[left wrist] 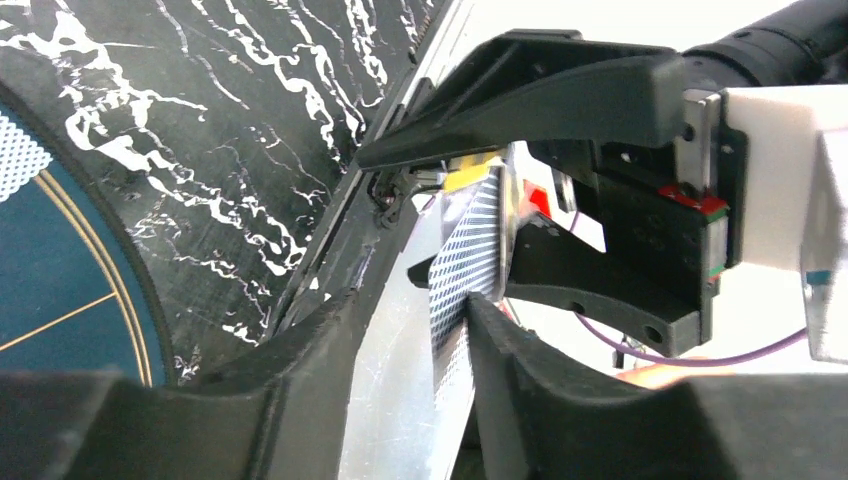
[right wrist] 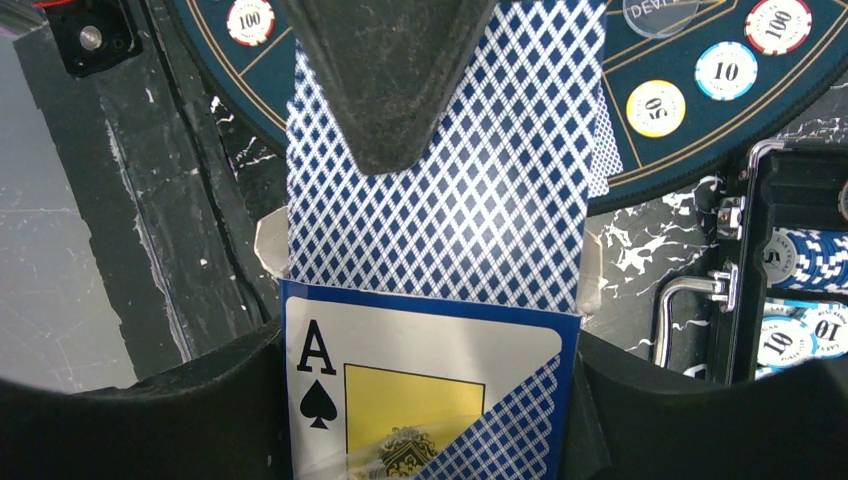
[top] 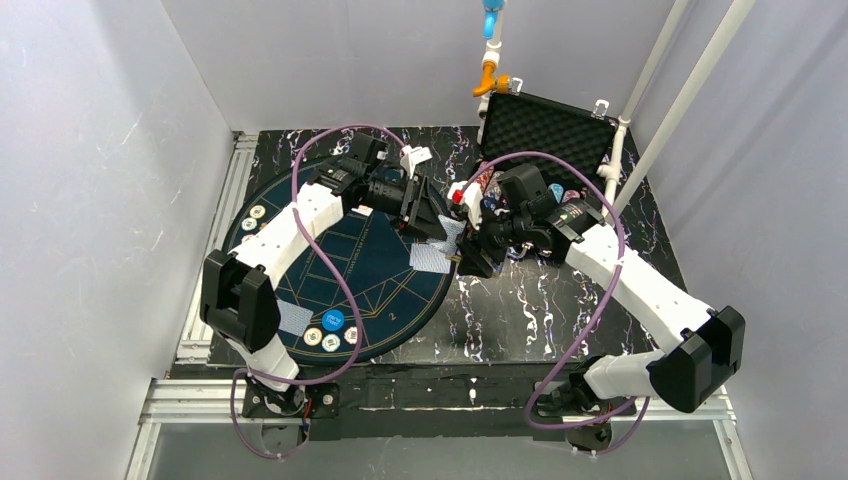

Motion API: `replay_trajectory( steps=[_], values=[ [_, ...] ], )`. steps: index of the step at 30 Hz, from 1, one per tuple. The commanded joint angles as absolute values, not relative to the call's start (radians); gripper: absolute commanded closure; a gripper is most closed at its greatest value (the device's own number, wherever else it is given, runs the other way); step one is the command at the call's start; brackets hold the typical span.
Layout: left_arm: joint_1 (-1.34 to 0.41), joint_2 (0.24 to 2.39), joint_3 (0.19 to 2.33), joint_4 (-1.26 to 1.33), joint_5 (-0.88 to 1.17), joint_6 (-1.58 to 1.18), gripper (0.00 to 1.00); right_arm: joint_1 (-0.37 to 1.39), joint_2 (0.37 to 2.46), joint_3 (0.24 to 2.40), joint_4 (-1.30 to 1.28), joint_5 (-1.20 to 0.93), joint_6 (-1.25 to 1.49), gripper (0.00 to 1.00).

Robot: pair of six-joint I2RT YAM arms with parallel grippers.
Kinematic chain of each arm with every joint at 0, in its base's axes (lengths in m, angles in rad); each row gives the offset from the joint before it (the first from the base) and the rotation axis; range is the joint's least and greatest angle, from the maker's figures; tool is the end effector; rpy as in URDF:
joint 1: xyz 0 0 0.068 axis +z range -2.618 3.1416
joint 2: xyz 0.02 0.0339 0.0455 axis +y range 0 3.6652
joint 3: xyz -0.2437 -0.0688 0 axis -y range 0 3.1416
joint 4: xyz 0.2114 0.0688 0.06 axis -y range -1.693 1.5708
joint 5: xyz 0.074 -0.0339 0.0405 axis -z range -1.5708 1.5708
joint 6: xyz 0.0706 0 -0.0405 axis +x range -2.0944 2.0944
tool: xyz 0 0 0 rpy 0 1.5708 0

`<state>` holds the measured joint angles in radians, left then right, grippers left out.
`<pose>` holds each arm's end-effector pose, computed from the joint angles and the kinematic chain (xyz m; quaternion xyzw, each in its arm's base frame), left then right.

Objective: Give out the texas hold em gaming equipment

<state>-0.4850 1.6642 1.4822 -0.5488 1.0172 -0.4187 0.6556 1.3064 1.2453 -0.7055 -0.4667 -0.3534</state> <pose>0.2765 -0.2136 0.3027 0.2249 0.7905 -0.5555 0.1263 0.1944 0.1896 0.3006 -0.5120 0.7400 0.2677 0.3444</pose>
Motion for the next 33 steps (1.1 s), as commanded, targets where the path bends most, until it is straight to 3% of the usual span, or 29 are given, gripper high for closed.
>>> replay_trajectory(
  steps=[1, 3, 7, 11, 18, 21, 24, 30, 33],
  values=[
    [-0.482, 1.609, 1.469, -0.518, 1.034, -0.448, 0.67, 0.655, 1.276, 1.26, -0.674, -0.467, -0.349, 0.99],
    [-0.47, 1.603, 1.468, -0.511, 1.039, -0.457, 0.75, 0.654, 1.272, 1.255, -0.673, -0.463, -0.351, 0.99],
    [-0.438, 1.578, 1.457, -0.484, 1.031, -0.481, 0.81, 0.655, 1.268, 1.248, -0.676, -0.456, -0.351, 0.99],
    [-0.394, 1.563, 1.463, -0.485, 1.028, -0.479, 0.99, 0.655, 1.264, 1.244, -0.678, -0.443, -0.354, 0.99],
    [-0.253, 1.561, 1.536, -0.663, 0.955, -0.346, 1.0, 0.652, 1.258, 1.237, -0.68, -0.427, -0.354, 0.99],
    [-0.185, 1.596, 1.625, -0.874, 0.777, -0.175, 1.0, 0.649, 1.256, 1.232, -0.678, -0.425, -0.354, 0.99],
    [-0.168, 1.639, 1.697, -0.973, 0.454, -0.027, 1.0, 0.647, 1.257, 1.232, -0.677, -0.423, -0.354, 0.99],
    [-0.169, 1.747, 1.74, -0.922, -0.048, 0.185, 1.0, 0.646, 1.263, 1.236, -0.679, -0.418, -0.354, 0.99],
    [-0.168, 1.793, 1.733, -0.851, -0.187, 0.26, 1.0, 0.645, 1.268, 1.242, -0.684, -0.413, -0.357, 0.99]
  ],
)
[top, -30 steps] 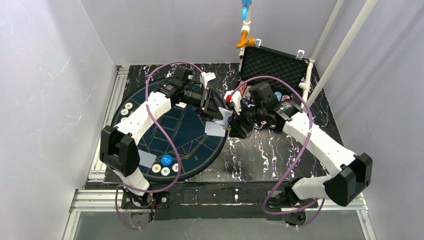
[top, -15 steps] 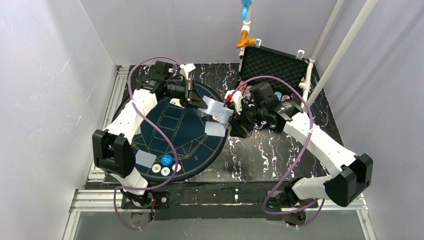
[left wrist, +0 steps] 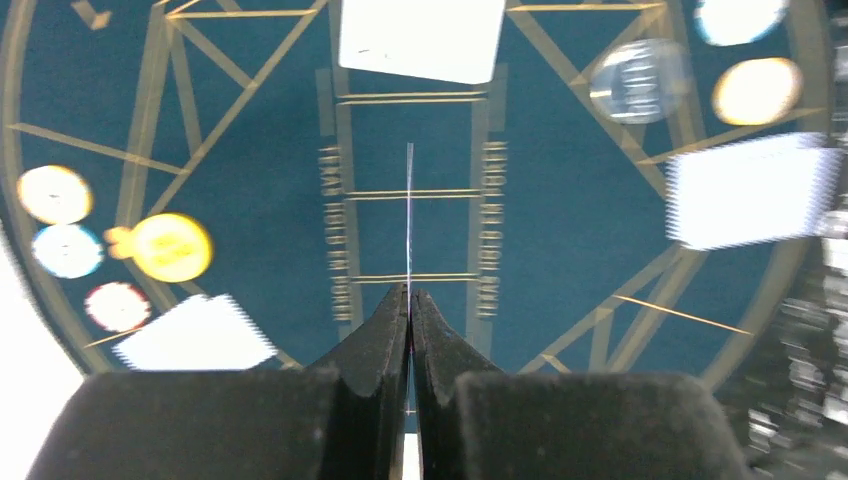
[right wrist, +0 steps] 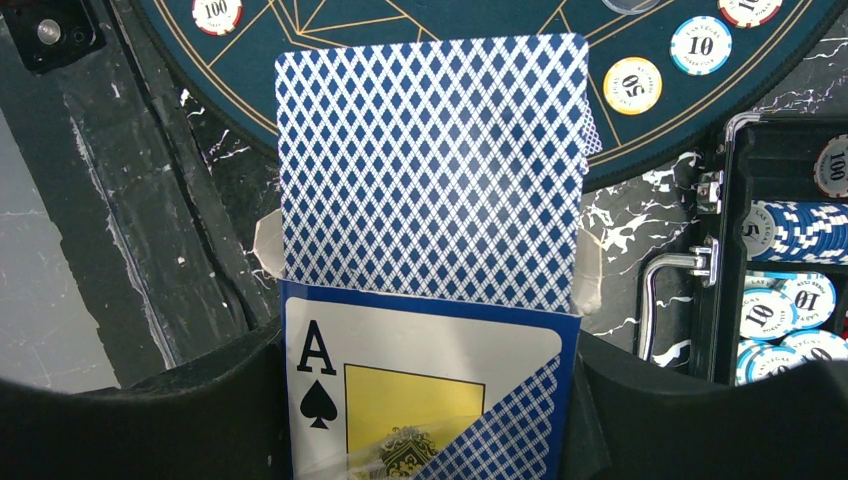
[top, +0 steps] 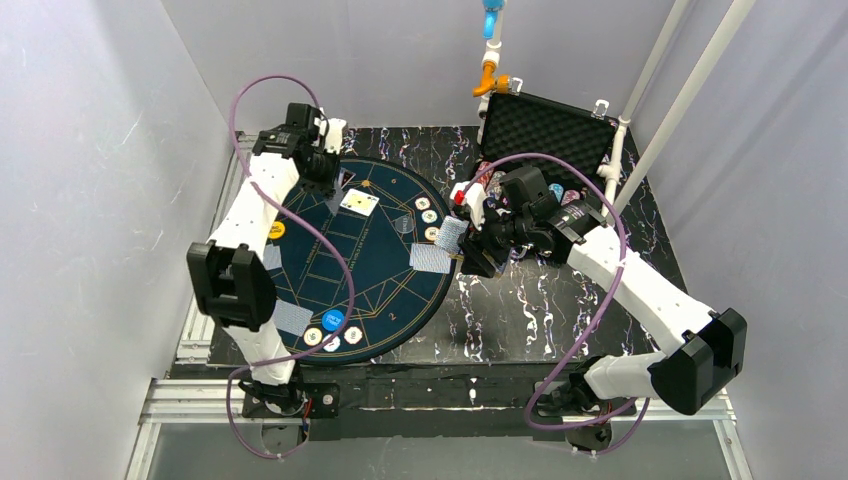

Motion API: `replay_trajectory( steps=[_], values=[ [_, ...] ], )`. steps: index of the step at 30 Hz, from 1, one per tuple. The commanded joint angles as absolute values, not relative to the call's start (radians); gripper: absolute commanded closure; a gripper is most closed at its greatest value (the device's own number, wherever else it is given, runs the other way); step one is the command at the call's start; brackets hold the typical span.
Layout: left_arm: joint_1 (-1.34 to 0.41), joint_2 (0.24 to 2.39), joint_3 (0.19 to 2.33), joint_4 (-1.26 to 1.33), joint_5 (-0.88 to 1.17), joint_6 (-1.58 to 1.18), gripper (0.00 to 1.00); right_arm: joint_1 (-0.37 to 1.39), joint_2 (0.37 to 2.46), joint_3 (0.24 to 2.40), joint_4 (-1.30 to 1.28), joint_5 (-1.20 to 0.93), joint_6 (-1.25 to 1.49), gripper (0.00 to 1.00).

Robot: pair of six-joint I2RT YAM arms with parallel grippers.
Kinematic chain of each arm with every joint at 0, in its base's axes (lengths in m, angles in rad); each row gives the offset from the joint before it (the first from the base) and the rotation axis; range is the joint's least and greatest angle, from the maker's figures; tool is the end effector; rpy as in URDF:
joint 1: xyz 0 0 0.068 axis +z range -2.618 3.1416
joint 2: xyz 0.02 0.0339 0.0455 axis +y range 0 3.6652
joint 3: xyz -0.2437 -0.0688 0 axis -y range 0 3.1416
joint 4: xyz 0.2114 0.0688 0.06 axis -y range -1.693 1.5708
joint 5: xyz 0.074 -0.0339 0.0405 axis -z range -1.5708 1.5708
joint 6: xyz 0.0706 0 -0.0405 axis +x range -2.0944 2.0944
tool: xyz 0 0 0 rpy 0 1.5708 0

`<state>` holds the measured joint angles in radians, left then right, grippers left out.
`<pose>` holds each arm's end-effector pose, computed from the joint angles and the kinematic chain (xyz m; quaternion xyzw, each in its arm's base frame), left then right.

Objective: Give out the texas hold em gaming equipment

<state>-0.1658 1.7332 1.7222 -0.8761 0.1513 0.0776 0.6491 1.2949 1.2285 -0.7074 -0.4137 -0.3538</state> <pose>0.3556 -0.0703 0.3002 0.1392 0.9294 -0.0859 0.3308 0.1961 0.1844 0.2969 -0.5035 0.7526 0.2431 0.3478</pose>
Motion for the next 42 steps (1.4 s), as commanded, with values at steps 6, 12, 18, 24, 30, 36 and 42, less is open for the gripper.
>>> replay_trajectory(
  steps=[6, 12, 18, 24, 30, 36, 42],
  values=[
    [-0.181, 1.867, 1.657, -0.643, -0.363, 0.387, 1.0, 0.644, 1.277, 1.247, -0.686, -0.416, -0.357, 0.99],
    [-0.21, 1.942, 1.607, -0.551, -0.401, 0.443, 1.0, 0.644, 1.285, 1.255, -0.691, -0.415, -0.36, 0.99],
    [-0.251, 2.004, 1.599, -0.558, -0.376, 0.405, 1.0, 0.644, 1.288, 1.258, -0.693, -0.411, -0.364, 0.99],
    [-0.278, 2.068, 1.64, -0.62, -0.352, 0.338, 1.0, 0.643, 1.287, 1.257, -0.693, -0.405, -0.368, 0.99],
    [-0.327, 2.094, 1.641, -0.664, -0.307, 0.295, 1.0, 0.643, 1.283, 1.25, -0.692, -0.407, -0.368, 0.99],
    [-0.338, 2.121, 1.657, -0.67, -0.286, 0.27, 1.0, 0.641, 1.278, 1.246, -0.692, -0.407, -0.37, 0.99],
    [-0.343, 2.146, 1.699, -0.693, -0.255, 0.258, 0.92, 0.64, 1.276, 1.244, -0.693, -0.407, -0.371, 0.99]
  ],
)
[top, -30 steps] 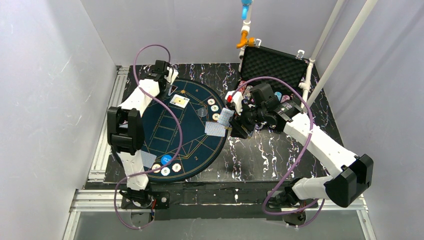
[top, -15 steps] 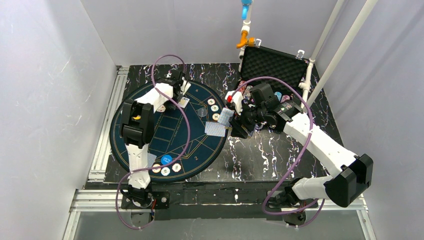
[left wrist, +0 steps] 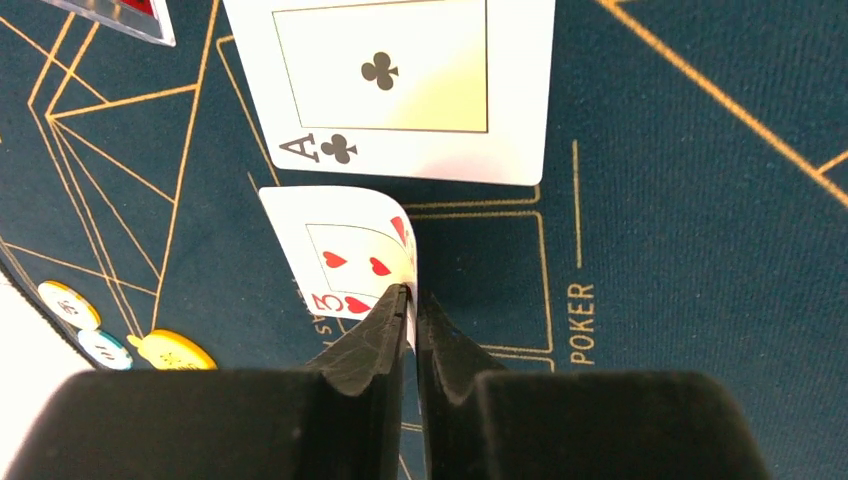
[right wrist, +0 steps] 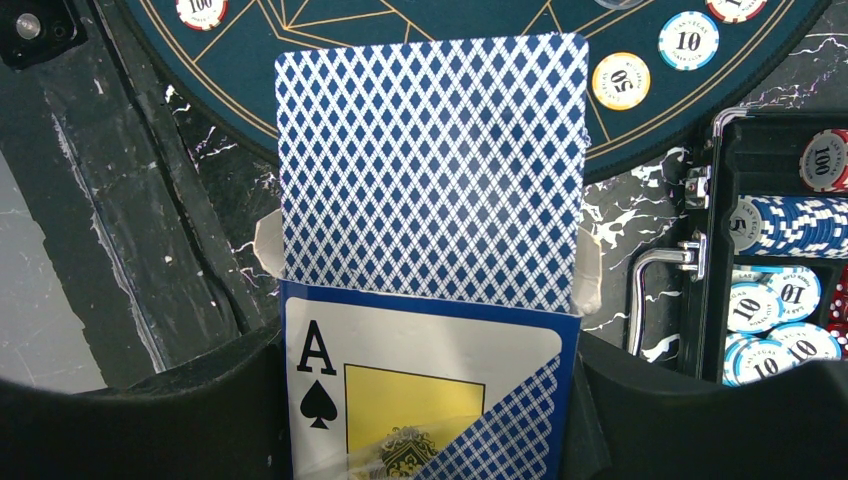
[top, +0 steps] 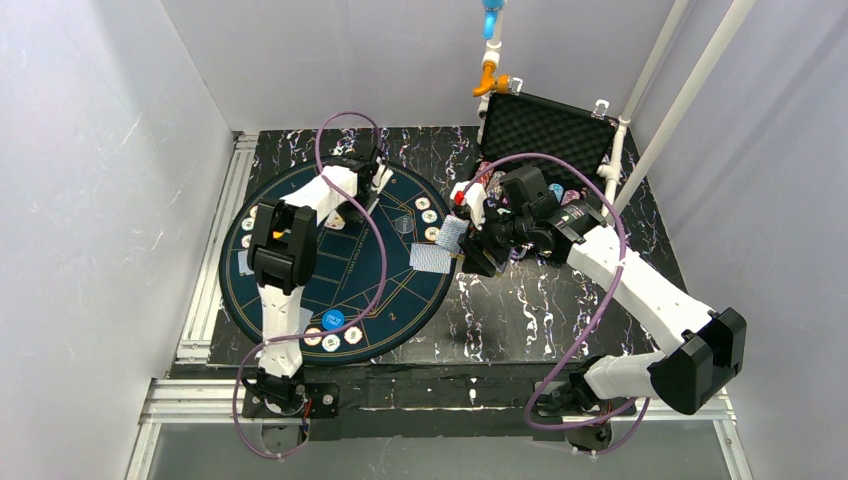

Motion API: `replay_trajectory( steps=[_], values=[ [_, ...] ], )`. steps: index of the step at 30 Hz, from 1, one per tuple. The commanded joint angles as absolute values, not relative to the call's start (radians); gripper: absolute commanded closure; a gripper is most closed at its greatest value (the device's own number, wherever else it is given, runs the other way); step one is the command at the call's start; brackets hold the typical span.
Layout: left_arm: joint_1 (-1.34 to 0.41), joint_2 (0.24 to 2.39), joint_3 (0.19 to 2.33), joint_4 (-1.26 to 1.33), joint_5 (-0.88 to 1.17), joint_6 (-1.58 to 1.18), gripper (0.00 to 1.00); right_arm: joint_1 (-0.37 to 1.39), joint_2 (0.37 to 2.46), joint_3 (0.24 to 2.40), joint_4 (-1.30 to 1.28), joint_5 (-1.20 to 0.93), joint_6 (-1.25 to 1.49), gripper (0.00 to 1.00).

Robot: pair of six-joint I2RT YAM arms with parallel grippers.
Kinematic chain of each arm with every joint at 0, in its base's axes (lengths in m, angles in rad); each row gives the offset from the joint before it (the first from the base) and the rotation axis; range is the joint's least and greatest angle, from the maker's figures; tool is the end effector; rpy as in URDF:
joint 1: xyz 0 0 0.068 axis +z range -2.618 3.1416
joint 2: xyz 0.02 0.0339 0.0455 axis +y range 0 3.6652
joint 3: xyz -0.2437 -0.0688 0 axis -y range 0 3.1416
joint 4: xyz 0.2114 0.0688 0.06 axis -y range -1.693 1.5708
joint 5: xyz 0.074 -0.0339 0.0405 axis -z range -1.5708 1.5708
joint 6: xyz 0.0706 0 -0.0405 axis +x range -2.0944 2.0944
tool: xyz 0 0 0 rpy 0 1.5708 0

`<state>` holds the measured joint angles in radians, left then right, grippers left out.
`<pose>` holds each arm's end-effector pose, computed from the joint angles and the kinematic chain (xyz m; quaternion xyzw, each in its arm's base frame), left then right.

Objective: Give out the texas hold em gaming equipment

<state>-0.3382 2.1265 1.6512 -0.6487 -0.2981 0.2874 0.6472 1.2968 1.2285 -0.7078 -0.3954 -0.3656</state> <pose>0.4079 -0.1215 0.1495 0.2654 0.9277 0.1392 0.2227 0.1977 0.1835 0.2961 -0.5050 0.7538 0.2326 0.3503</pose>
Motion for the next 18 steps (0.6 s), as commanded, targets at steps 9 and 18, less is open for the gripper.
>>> replay_trajectory(
  steps=[9, 18],
  values=[
    [-0.346, 2.112, 1.755, -0.804, -0.155, 0.22, 0.59, 0.639, 1.279, 1.256, -0.7, -0.405, -0.378, 0.99],
    [-0.311, 1.903, 1.869, -0.989, 0.366, 0.057, 0.21, 0.64, 1.282, 1.253, -0.688, -0.423, -0.382, 0.99]
  ],
)
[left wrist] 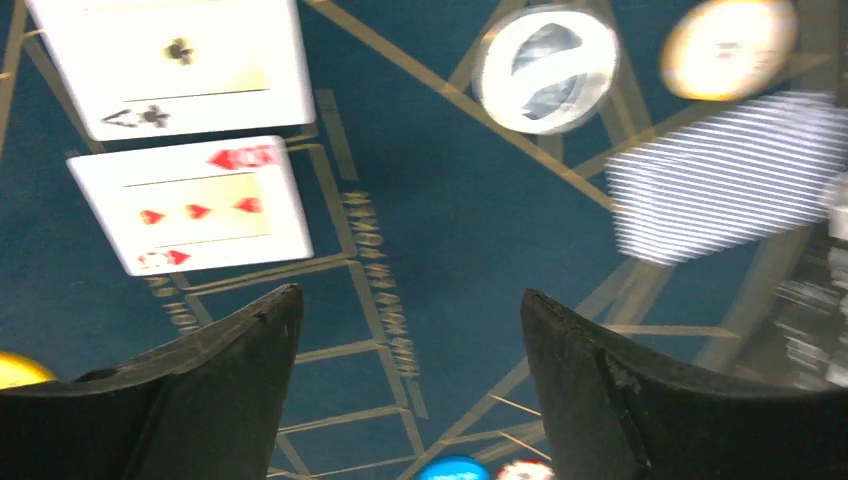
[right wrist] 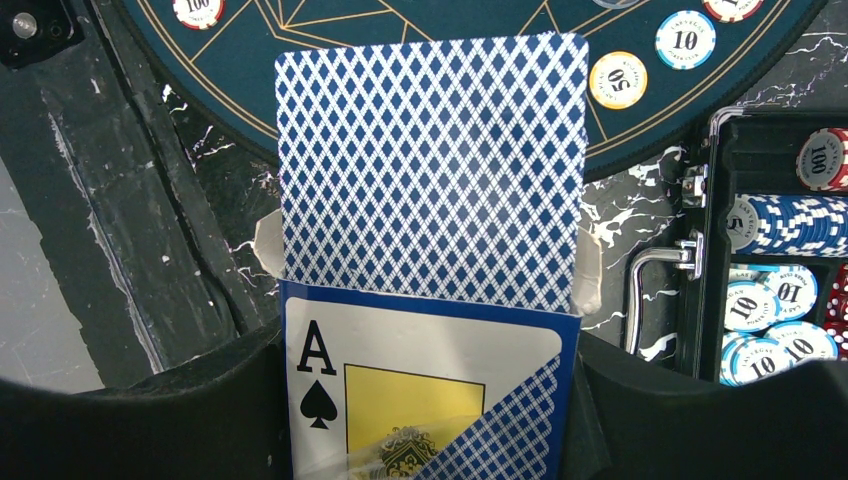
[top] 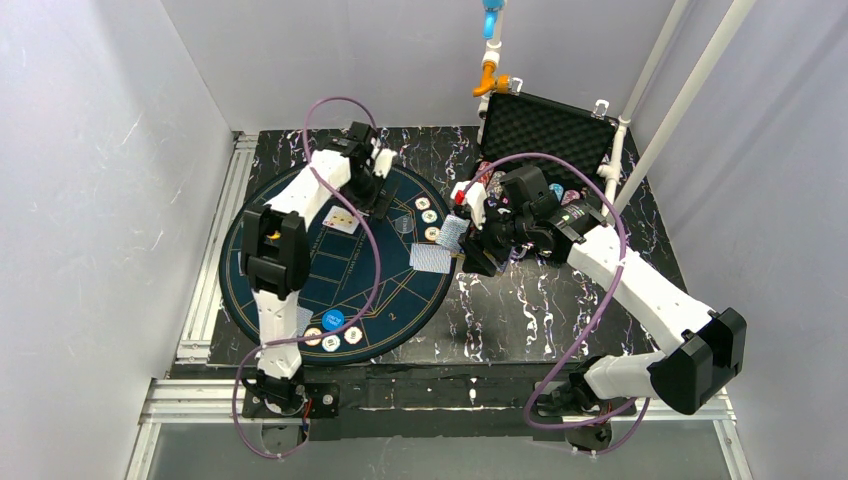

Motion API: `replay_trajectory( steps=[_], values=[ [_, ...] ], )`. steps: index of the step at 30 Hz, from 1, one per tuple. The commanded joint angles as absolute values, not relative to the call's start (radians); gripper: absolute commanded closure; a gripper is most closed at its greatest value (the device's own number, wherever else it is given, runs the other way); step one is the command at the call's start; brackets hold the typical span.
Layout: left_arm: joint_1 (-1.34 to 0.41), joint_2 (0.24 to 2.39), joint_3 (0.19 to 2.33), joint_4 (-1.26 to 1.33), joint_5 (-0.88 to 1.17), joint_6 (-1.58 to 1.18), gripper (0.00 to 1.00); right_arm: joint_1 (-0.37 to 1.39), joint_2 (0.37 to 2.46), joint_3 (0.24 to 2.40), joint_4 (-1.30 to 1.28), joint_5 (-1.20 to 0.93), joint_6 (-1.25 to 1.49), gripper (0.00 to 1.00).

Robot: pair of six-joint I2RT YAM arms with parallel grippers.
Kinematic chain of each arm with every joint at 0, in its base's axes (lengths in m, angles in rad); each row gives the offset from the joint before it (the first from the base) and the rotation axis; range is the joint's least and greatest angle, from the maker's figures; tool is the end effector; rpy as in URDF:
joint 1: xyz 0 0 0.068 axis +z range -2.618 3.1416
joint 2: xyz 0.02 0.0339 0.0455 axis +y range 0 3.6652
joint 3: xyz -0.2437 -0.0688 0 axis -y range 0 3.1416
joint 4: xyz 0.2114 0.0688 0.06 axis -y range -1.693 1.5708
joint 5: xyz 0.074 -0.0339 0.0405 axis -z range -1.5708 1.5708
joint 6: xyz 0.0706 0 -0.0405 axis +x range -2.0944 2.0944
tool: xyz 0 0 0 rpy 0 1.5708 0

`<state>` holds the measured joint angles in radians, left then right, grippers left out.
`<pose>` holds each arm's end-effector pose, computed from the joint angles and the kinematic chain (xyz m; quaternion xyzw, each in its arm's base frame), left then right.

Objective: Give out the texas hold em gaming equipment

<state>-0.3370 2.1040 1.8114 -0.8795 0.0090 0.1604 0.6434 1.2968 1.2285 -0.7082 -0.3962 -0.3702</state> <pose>0.3959 -0.1394 0.1866 0.2421 0.9498 -0.0219 0.1969 0.1983 0.1828 0.2960 -0.5054 0.7535 0.2314 0.3510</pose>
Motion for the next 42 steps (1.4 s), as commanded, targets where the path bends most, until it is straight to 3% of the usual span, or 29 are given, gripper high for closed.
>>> replay_trajectory(
  steps=[1, 8, 12, 20, 28, 33, 42],
  values=[
    [-0.299, 1.868, 1.855, -0.978, 0.48, 0.029, 0.2, 0.64, 1.286, 1.254, -0.685, -0.426, -0.382, 0.99],
    [-0.309, 1.648, 1.575, -0.625, 1.036, -0.343, 0.15, 0.643, 1.299, 1.263, -0.673, -0.421, -0.382, 0.99],
    [-0.362, 1.608, 1.488, -0.504, 1.087, -0.427, 0.13, 0.649, 1.307, 1.267, -0.674, -0.42, -0.382, 0.99],
    [-0.474, 1.649, 1.471, -0.497, 1.001, -0.47, 0.15, 0.66, 1.316, 1.281, -0.668, -0.427, -0.382, 0.99],
    [-0.504, 1.682, 1.473, -0.512, 0.983, -0.473, 0.33, 0.663, 1.319, 1.297, -0.667, -0.446, -0.38, 0.99],
    [-0.493, 1.658, 1.439, -0.513, 1.008, -0.466, 0.57, 0.664, 1.314, 1.304, -0.67, -0.453, -0.379, 0.99],
    [-0.452, 1.598, 1.381, -0.426, 1.063, -0.508, 0.91, 0.664, 1.302, 1.288, -0.675, -0.446, -0.38, 0.99]
  ],
)
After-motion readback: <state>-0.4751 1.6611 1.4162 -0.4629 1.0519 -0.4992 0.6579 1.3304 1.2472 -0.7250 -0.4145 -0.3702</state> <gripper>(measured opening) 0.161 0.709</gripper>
